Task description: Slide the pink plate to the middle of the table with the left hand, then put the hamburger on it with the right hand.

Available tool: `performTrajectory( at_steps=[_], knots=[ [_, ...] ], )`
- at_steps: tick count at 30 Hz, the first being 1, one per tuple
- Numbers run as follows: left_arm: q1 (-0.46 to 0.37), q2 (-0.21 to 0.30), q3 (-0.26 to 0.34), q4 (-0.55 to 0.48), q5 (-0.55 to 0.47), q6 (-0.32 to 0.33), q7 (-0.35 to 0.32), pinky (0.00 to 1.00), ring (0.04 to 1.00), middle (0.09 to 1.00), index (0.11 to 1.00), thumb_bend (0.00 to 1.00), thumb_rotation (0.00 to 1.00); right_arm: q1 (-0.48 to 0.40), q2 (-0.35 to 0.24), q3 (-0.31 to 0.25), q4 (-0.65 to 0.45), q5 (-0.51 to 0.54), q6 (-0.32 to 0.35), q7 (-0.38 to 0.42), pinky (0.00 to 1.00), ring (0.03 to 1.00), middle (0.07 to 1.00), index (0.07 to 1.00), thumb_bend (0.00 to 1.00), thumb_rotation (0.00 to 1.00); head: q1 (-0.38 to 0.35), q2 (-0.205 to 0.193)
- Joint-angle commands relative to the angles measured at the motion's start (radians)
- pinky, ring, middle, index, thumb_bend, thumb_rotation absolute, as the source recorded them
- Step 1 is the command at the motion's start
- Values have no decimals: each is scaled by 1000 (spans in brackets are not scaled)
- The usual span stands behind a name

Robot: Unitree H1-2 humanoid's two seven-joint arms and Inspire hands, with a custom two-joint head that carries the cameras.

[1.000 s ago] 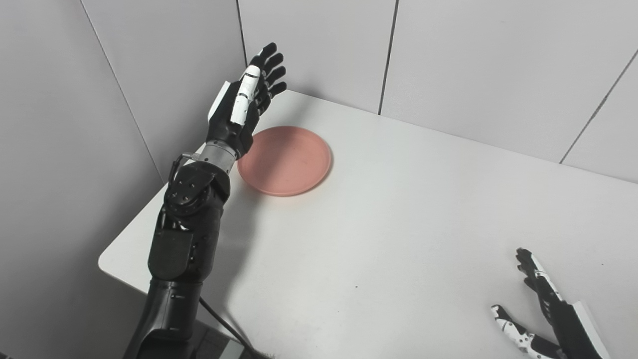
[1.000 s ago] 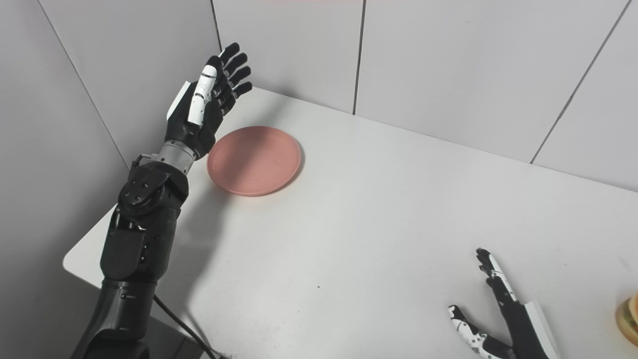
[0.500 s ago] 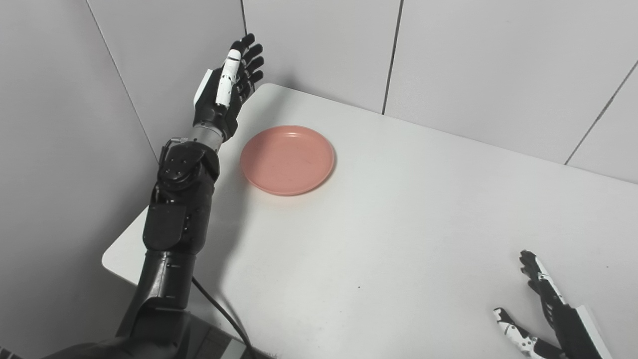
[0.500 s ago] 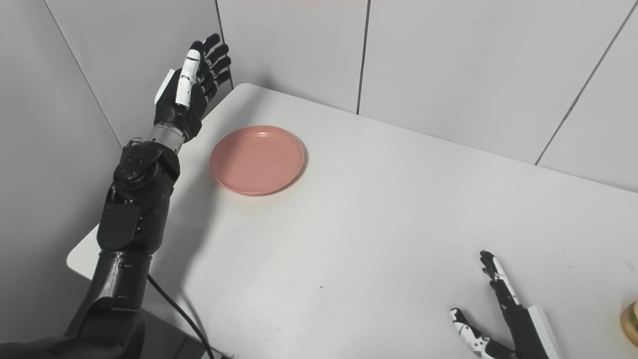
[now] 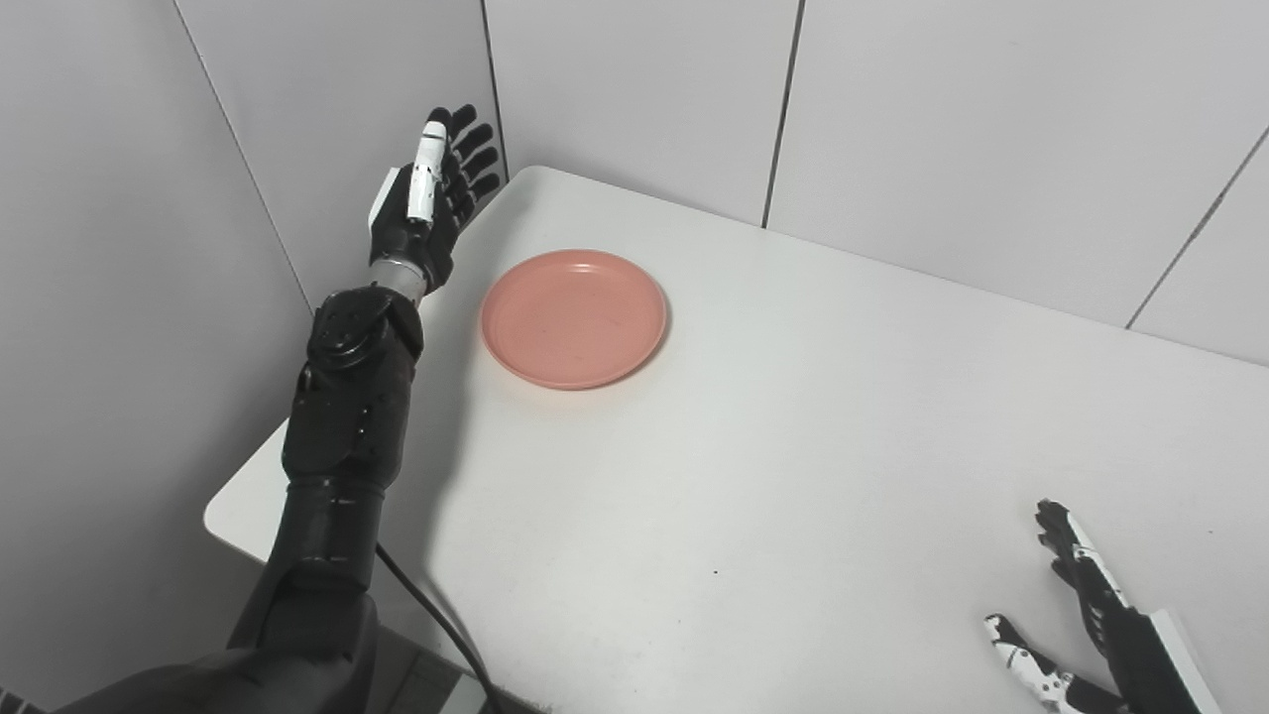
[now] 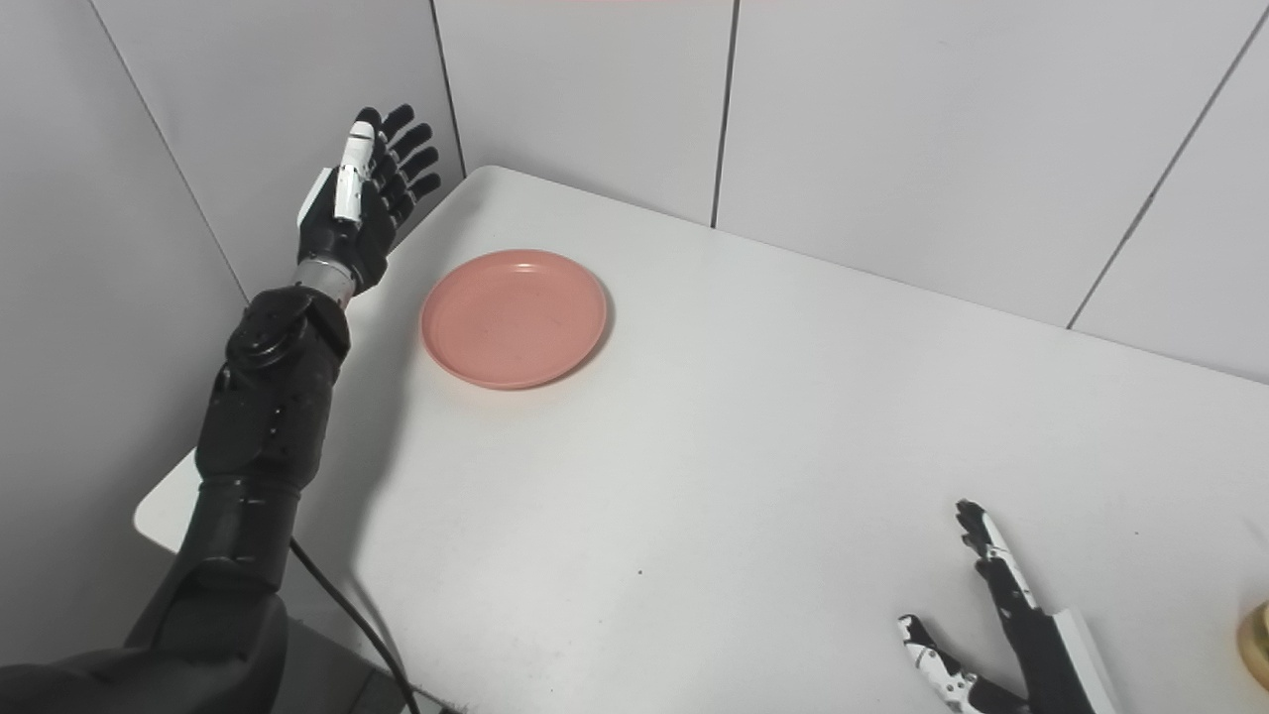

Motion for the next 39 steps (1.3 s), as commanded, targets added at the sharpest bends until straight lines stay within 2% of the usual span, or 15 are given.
performTrajectory(
  at_steps=[1,5,10,14,18,24,30,39],
  knots=[
    [-37,42,15,-5,-12,-45,4,940,916,907,891,378,1000,-2,-10,-7,-37,5,15,8,965,975,967,966,3,0,0,0],
    [-36,42,21,46,-14,-56,3,936,923,913,908,372,1000,0,-9,-8,-39,1,15,8,957,968,961,960,7,0,-1,-1],
    [-34,43,18,109,-7,-102,-6,941,927,905,879,353,1000,1,-9,-9,-40,2,13,9,956,971,963,960,4,0,-1,0],
    [-35,41,24,153,-22,-113,-12,920,924,903,852,333,1000,0,-9,-8,-49,-9,27,9,948,965,960,956,4,0,0,4],
    [-38,43,22,211,-34,-130,-25,952,941,928,908,339,1000,0,-10,-11,-49,3,26,15,955,970,965,961,0,0,-1,7],
    [-32,37,18,268,-43,-158,-55,937,936,930,918,341,1000,-1,-8,-15,-39,-1,22,13,952,969,964,961,4,0,-6,5],
    [-29,19,9,327,-60,-197,-91,955,945,938,922,368,1000,-1,-3,-16,-32,1,10,9,943,961,956,954,3,0,-13,3],
    [-26,-20,-25,359,-59,-223,-97,932,921,917,901,385,1000,-1,7,-14,-25,-8,3,1,950,961,953,950,0,0,-23,6]
  ],
)
